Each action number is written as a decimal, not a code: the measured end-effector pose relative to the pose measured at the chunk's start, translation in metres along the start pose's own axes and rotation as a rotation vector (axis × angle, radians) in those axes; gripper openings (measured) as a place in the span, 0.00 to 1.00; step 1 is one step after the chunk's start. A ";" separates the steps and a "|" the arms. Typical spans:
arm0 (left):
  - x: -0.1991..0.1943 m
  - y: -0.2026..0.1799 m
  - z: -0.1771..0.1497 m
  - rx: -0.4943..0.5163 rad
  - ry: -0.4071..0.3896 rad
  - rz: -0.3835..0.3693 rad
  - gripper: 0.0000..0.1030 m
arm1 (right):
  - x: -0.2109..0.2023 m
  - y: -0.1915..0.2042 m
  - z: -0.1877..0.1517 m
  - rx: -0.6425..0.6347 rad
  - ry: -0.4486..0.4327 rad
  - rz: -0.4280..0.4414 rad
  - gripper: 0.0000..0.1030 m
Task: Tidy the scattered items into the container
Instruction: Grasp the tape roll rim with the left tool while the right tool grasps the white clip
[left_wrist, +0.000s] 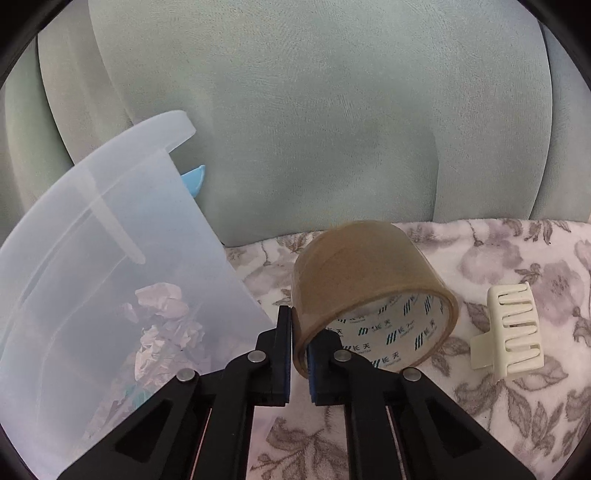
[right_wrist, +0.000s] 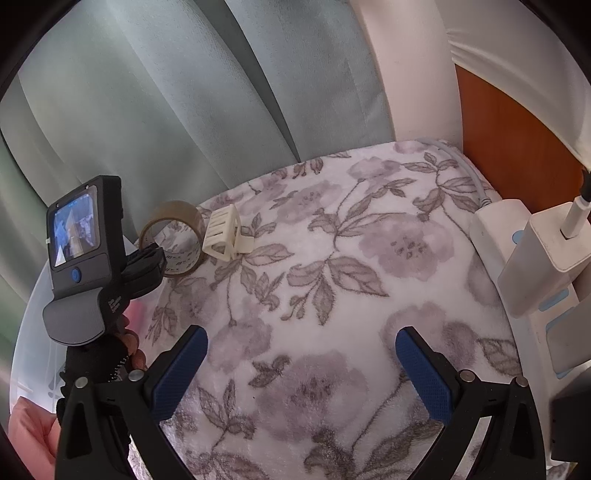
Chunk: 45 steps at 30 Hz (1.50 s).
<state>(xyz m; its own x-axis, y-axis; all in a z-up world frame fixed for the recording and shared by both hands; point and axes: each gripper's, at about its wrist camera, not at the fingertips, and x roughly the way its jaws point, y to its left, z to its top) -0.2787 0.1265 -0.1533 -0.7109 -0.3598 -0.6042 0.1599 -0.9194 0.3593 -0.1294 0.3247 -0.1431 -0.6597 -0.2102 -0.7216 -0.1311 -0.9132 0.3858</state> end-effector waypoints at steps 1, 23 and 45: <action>-0.001 0.001 -0.001 -0.005 -0.003 -0.001 0.06 | 0.000 0.000 0.000 -0.001 0.000 0.000 1.00; -0.043 0.035 -0.041 -0.057 0.044 -0.097 0.07 | 0.033 0.028 0.019 -0.084 0.029 0.047 0.93; -0.035 0.036 -0.043 -0.060 0.050 -0.093 0.10 | 0.113 0.073 0.063 -0.190 0.065 0.057 0.70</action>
<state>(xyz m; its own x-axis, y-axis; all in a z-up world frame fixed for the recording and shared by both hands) -0.2187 0.0992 -0.1506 -0.6901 -0.2786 -0.6680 0.1367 -0.9565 0.2577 -0.2601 0.2563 -0.1604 -0.6119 -0.2800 -0.7397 0.0515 -0.9474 0.3160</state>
